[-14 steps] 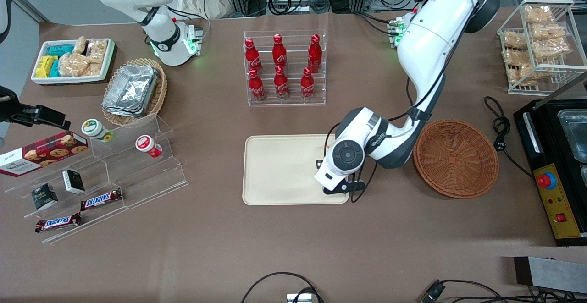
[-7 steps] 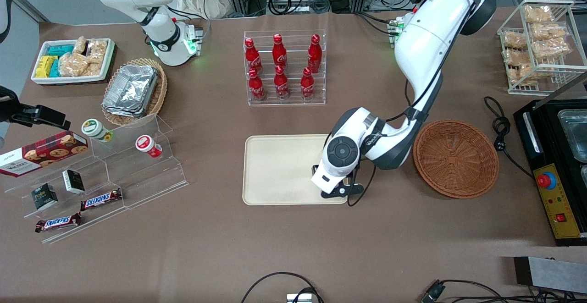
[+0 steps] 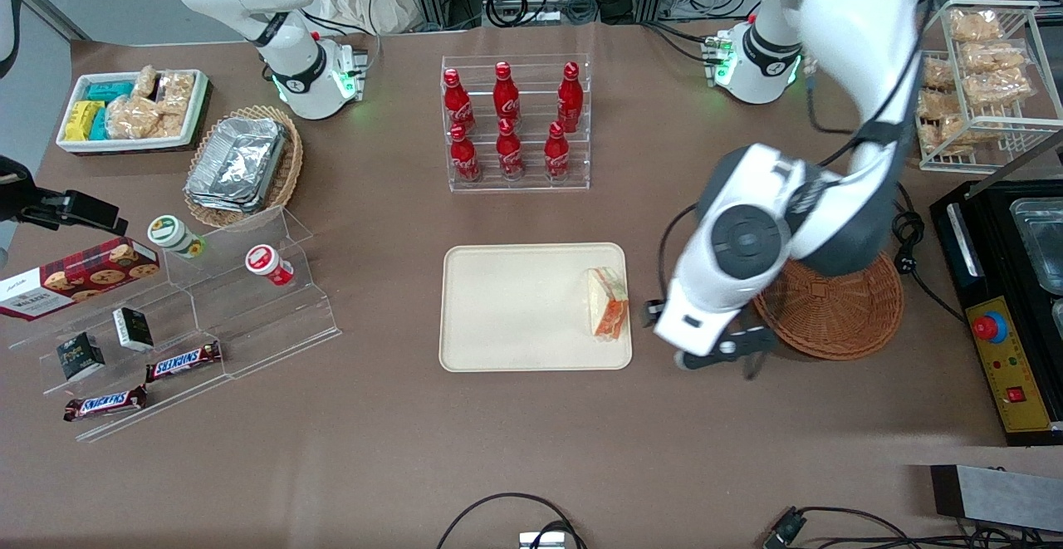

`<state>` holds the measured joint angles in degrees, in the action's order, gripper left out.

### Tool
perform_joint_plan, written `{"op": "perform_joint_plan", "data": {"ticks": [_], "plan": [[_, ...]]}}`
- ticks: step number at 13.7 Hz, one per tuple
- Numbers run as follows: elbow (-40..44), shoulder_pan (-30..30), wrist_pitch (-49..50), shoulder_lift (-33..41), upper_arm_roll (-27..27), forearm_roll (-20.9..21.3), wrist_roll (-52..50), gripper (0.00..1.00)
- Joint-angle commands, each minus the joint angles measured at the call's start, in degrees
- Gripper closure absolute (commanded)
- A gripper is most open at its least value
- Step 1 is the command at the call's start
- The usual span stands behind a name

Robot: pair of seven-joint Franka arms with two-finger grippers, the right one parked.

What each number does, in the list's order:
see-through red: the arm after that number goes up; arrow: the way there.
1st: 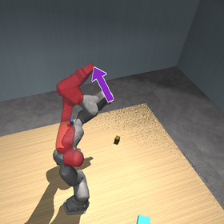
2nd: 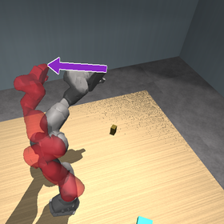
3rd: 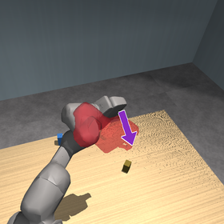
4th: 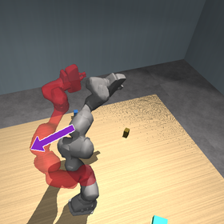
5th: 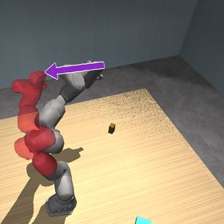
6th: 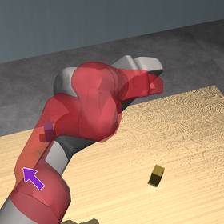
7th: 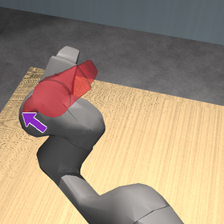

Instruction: Place sandwich from basket to tray

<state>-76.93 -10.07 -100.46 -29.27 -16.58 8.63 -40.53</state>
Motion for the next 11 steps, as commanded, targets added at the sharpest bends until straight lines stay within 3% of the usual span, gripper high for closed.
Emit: {"op": "perform_joint_plan", "data": {"ticks": [1,3,5,11], "plan": [[-16.1,5.1,-3.2,13.6,1.1,-5.0,10.2,0.0],[-24.0,4.4,-5.1,20.6,7.4,-7.4,17.2,0.0],[-27.1,5.8,-4.1,24.5,8.7,-8.4,24.3,0.0],[-15.6,11.1,6.2,18.6,8.6,-7.5,39.5,0.0]]}}
